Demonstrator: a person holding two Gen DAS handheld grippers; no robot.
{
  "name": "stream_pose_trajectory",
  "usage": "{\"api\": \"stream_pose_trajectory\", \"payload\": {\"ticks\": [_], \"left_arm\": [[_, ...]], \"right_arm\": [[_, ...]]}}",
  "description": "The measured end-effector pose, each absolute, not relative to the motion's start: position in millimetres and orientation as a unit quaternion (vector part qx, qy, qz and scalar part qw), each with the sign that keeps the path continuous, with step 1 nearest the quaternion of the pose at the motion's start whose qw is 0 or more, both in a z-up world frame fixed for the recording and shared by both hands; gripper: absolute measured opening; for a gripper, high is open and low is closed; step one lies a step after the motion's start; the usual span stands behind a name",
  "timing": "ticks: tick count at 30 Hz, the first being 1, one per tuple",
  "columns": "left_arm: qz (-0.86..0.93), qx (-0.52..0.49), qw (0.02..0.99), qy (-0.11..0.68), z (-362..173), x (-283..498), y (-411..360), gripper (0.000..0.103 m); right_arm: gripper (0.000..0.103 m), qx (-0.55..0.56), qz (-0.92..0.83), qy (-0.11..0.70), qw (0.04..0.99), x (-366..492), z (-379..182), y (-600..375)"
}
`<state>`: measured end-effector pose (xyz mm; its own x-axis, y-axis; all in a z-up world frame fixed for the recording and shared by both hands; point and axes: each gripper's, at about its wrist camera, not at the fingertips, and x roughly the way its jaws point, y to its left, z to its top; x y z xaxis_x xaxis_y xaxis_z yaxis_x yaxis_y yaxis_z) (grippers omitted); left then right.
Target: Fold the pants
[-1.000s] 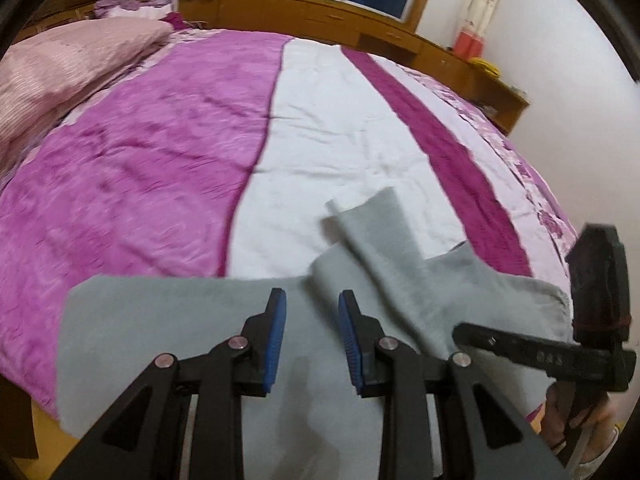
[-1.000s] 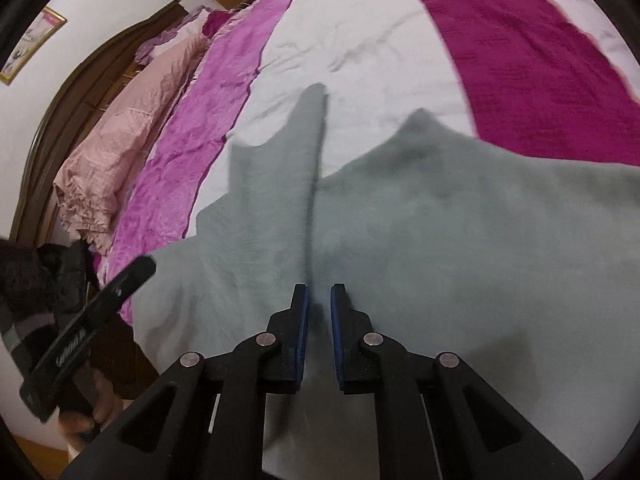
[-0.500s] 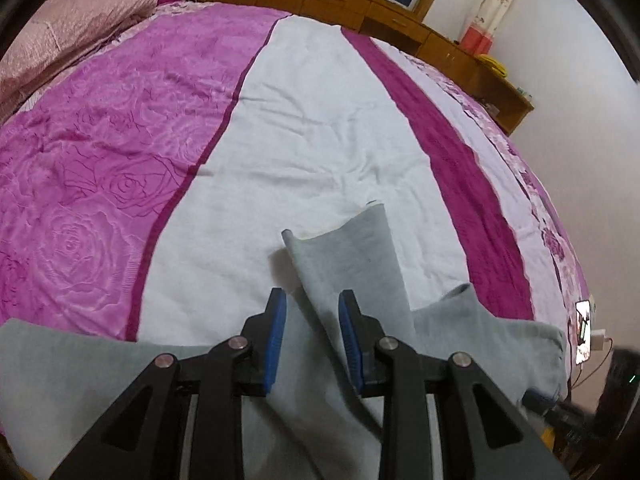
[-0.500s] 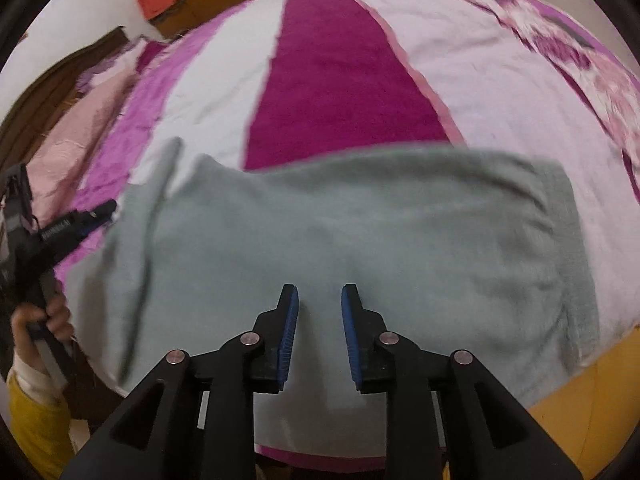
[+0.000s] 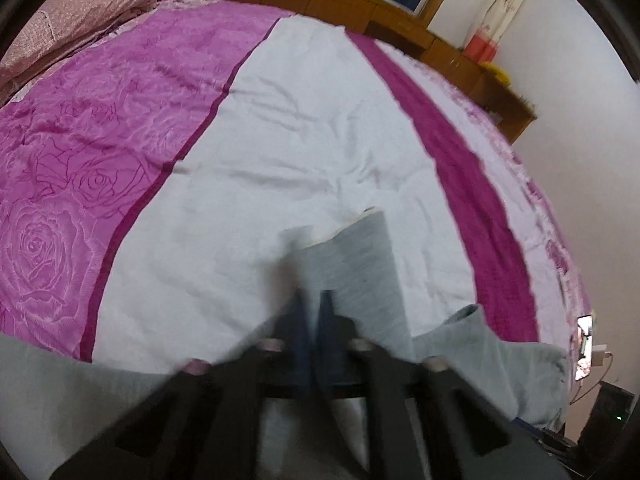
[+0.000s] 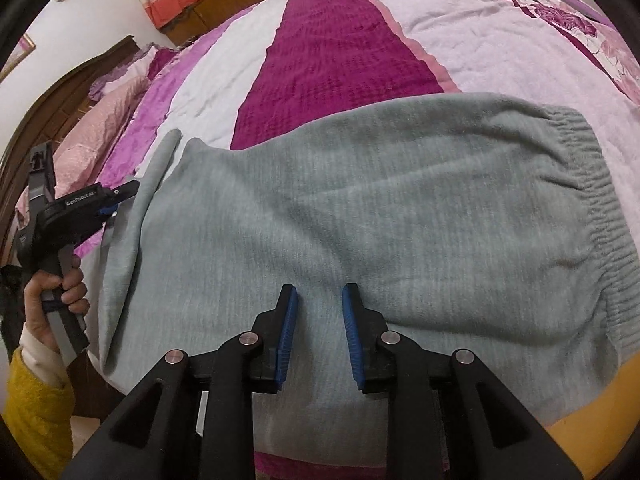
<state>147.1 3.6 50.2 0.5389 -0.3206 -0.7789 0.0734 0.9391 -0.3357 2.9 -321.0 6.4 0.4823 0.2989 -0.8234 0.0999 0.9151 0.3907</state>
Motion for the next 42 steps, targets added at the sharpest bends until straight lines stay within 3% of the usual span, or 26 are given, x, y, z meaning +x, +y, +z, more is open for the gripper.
{"api": "stream_pose_trajectory", "payload": {"ticks": [16, 30, 42], "left_arm": [[-0.005, -0.155, 0.922, 0.356, 131, 40, 125, 0.003], [0.082, -0.185, 0.879, 0.433, 44, -38, 195, 0.003], [0.06, -0.184, 0.885, 0.423, 59, -55, 199, 0.003]], "right_arm": [[0.017, 0.185, 0.055, 0.502, 0.843, 1, 8, -317], [0.017, 0.152, 0.035, 0.512, 0.845, 5, 12, -306], [0.019, 0.128, 0.025, 0.53, 0.838, 12, 13, -300]]}}
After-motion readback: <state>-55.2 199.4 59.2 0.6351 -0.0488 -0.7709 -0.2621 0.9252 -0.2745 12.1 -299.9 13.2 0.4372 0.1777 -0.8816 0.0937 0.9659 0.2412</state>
